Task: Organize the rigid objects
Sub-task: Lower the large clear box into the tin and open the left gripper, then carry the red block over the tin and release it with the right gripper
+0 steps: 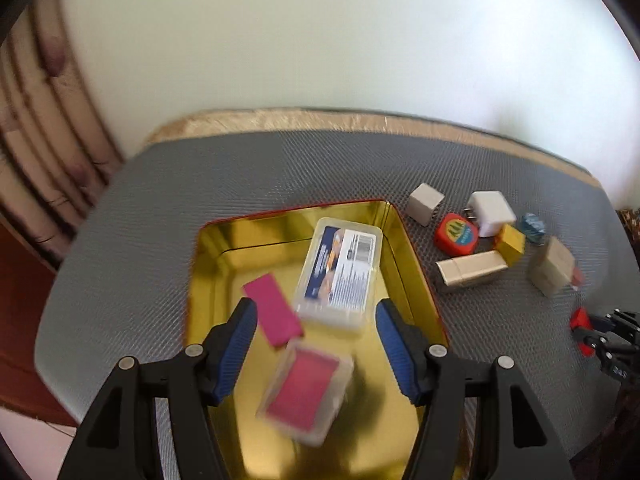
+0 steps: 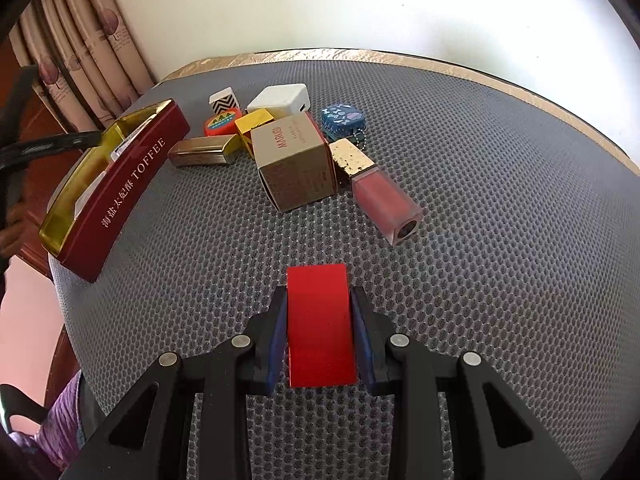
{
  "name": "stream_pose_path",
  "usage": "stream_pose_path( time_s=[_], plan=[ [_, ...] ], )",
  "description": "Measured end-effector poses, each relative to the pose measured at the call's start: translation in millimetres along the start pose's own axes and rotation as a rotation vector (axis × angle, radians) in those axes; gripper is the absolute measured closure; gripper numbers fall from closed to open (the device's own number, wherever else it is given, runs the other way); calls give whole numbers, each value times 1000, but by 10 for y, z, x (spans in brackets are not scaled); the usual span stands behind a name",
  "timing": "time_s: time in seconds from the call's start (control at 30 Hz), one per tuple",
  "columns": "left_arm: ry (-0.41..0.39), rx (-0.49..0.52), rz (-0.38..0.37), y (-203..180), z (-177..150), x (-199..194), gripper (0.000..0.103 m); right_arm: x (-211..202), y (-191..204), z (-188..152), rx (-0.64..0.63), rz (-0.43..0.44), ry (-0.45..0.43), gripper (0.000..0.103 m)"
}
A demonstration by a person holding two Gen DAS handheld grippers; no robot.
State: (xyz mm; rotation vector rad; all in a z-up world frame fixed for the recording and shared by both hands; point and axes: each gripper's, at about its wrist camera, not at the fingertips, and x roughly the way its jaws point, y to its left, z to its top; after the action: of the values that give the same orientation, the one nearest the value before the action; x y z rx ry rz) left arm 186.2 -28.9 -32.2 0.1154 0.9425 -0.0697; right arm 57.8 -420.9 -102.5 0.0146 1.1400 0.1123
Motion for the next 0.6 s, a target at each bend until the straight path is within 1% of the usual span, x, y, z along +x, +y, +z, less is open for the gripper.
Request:
stream_pose_path(
  time_s=[0.1, 0.17, 0.27, 0.3, 0.37, 0.43, 0.5, 0.53, 0.6],
  plan=[
    [-45, -52, 5, -24, -276, -364, 40, -13, 13, -10, 9, -10, 4, 74],
    [-67, -119, 17, -5, -510, -585, 40, -33, 17, -24, 17, -15, 5, 75],
    [-78, -216, 24, 79, -782, -752, 40, -103, 33, -64, 36, -9, 1, 75],
    [-82, -250, 44, 126, -912, -812, 40, -132, 53, -75, 35, -8, -2, 75],
    [-79, -270, 79, 170, -1052, -834, 40, -201, 121, -87, 30, -3, -7, 75],
    [-77, -264, 130, 198, -1194, -869, 40, -270, 197, -86, 24, 6, -14, 75],
    [-91, -260, 174, 250, -1261, -904, 40, -336, 307, -64, 21, 27, -21, 75],
    [-89, -268, 179, 285, -1284, -888, 40, -367, 376, -35, 23, 43, -24, 75],
    [-97, -301, 152, 349, -1316, -913, 40, -408, 519, 45, 20, 74, -31, 75]
  ],
)
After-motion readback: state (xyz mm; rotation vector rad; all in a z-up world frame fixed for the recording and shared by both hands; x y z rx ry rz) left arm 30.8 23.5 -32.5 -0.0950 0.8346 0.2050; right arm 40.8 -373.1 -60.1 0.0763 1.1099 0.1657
